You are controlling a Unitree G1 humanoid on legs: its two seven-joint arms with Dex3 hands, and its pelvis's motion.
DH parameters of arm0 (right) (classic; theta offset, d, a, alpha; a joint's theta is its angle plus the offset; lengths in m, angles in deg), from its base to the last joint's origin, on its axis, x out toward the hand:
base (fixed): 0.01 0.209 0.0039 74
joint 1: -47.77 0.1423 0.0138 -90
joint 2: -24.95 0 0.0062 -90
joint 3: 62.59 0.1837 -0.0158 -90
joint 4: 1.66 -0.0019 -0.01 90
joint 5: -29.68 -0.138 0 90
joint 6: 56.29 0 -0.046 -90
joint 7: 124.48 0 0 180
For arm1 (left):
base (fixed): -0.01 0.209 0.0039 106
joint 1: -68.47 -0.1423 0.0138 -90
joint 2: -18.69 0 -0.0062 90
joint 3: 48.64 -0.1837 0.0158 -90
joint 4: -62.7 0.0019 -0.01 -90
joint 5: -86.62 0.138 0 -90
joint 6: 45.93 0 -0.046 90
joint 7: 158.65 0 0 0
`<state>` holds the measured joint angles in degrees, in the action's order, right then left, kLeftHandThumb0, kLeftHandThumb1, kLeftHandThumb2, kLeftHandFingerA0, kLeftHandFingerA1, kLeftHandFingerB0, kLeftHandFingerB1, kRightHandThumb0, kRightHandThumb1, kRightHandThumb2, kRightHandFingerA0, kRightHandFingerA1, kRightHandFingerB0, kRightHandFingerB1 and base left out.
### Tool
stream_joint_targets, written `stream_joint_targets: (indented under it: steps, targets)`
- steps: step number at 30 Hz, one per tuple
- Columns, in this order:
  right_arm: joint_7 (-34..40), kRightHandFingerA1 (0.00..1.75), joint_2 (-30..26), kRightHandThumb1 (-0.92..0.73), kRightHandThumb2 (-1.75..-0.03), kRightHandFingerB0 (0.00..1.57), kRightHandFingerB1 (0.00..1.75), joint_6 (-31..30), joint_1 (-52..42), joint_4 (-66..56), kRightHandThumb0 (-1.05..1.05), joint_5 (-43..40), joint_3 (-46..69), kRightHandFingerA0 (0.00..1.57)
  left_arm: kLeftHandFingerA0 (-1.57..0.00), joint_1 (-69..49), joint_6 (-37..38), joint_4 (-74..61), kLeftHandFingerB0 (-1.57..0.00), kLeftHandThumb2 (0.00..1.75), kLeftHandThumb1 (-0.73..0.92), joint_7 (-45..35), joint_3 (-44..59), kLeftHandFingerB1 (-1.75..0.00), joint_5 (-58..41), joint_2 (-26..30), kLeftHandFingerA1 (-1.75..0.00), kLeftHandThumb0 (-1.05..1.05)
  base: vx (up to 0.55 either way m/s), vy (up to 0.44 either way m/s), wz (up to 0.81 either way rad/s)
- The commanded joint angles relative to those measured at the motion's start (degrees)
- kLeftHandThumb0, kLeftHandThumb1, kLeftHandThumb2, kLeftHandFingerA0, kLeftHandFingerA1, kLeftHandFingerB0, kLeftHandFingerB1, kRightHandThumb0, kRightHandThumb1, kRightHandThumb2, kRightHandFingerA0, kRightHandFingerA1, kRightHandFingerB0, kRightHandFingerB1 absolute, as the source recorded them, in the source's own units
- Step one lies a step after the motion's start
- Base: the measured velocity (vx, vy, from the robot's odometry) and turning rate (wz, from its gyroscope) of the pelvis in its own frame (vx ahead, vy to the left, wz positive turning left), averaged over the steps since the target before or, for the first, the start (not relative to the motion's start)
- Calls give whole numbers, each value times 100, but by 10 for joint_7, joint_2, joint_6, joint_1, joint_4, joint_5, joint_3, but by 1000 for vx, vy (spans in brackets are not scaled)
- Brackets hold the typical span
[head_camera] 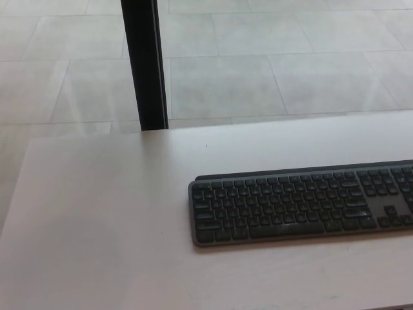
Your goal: The robot uses its right fingers to click on the space key of the black keyboard placed on the center of the white desk.
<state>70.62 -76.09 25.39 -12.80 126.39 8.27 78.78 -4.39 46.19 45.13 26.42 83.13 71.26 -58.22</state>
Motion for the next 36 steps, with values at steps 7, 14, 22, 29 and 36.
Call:
stream_joint_targets:
  steps: [7, 14, 22, 29, 36]
  targets:
    - [-90, 173, -13, -54, -56, 66, 46, -67, 5, -196, -20, 61, -246, 107, -71, -1, 5, 3, -57, 62, 72, 17, -10, -57, -20, 14, -71, -56, 0, 0, 0]
    - [-177, 157, -35, -55, -67, 58, 47, 30, -10, -219, -2, 140, -400, 101, -73, -2, 3, 4, -58, 62, 73, 23, -19, -57, -17, 16, -70, -56, 0, 0, 0]
    - [-249, 175, -83, -51, -67, 54, 38, 106, -6, -256, -4, 226, -549, 83, -73, -4, 7, 4, -60, 62, 73, 20, -15, -58, -27, 17, -74, -54, 0, 0, 0]
    - [-316, 175, -119, -58, -63, 51, 36, 98, 25, -278, -5, 274, -647, 79, -73, -4, 8, 3, -60, 62, 74, 21, -16, -58, -27, 17, -72, -56, 0, 0, 0]
    - [-331, 172, -140, -62, -57, 53, 34, 87, 58, -283, -12, 359, -739, 75, -77, -5, 8, 4, -61, 63, 77, 22, -26, -57, -18, 21, -69, -55, 0, 0, 0]
